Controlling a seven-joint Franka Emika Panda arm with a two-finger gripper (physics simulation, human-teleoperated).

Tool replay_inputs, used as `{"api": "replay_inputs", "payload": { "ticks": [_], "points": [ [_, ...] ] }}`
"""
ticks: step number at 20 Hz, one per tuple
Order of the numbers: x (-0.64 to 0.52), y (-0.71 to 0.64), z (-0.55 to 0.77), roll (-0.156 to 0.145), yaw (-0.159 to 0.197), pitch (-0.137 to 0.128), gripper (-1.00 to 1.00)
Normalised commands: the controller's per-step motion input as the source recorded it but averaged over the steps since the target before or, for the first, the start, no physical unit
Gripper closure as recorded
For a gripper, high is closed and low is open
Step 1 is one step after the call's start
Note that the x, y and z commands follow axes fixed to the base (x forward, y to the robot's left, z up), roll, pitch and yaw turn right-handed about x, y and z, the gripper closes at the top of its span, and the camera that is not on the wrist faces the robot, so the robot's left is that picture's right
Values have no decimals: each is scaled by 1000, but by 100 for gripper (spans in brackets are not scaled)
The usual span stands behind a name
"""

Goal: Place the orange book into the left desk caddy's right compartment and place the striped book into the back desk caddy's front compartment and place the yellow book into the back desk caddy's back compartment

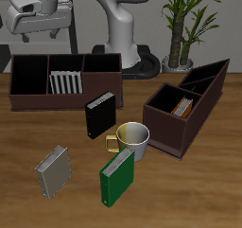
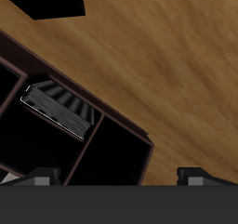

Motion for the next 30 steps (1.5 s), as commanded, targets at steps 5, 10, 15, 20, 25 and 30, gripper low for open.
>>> {"api": "replay_inputs", "payload": {
  "ticks": [5,10,15,20,25,30],
  "points": [
    [256,-112,58,9,-400,32,-100],
    [276,189,-74,200,-228,88,-100],
    [408,288,-44,136,-120,20,-100],
    [343,160,-30,56,-102,-1,-100],
    [219,132,-82,40,-72,2,-100],
    [201,86,56,-29,-70,-33,-100]
  ]
}}
